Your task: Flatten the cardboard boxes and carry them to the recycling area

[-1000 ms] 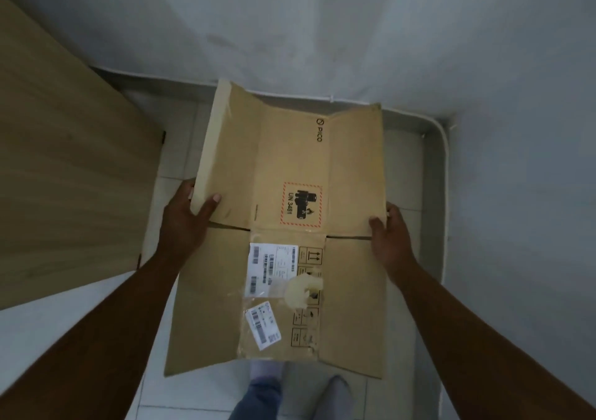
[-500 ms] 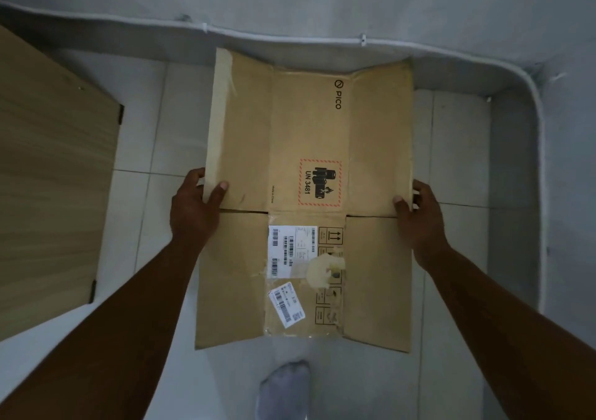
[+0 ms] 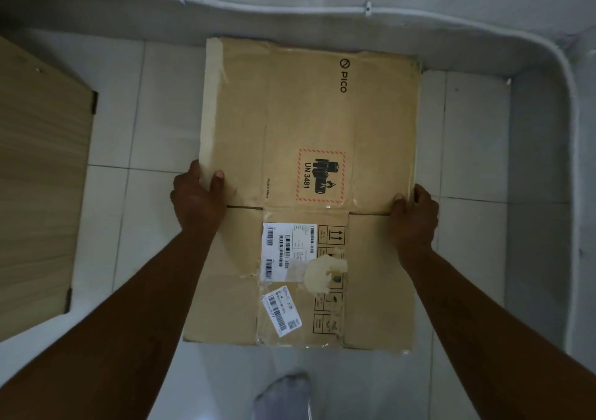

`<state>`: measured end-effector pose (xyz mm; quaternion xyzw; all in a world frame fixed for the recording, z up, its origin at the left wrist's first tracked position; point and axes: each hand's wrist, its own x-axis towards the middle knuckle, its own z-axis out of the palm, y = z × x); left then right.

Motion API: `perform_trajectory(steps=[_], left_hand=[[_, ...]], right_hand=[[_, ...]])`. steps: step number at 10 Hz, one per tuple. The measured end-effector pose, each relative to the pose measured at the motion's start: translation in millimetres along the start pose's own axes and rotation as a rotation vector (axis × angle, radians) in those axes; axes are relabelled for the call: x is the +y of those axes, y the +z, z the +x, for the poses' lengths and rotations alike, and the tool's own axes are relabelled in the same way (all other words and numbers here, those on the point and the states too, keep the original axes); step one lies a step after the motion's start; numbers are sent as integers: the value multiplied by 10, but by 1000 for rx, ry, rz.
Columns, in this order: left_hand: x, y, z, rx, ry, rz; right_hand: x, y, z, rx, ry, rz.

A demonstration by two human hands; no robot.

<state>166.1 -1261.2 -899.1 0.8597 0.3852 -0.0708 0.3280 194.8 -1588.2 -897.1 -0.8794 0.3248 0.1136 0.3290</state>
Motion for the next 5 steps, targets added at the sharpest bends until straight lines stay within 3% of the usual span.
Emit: perform_trajectory(steps=[3, 5], left_hand=[[164, 7, 115, -64, -69, 169], [370, -182, 149, -179, -153, 79]], right_hand=[[3, -13, 42, 15, 0, 0], [-100, -305, -53, -205, -18, -167]])
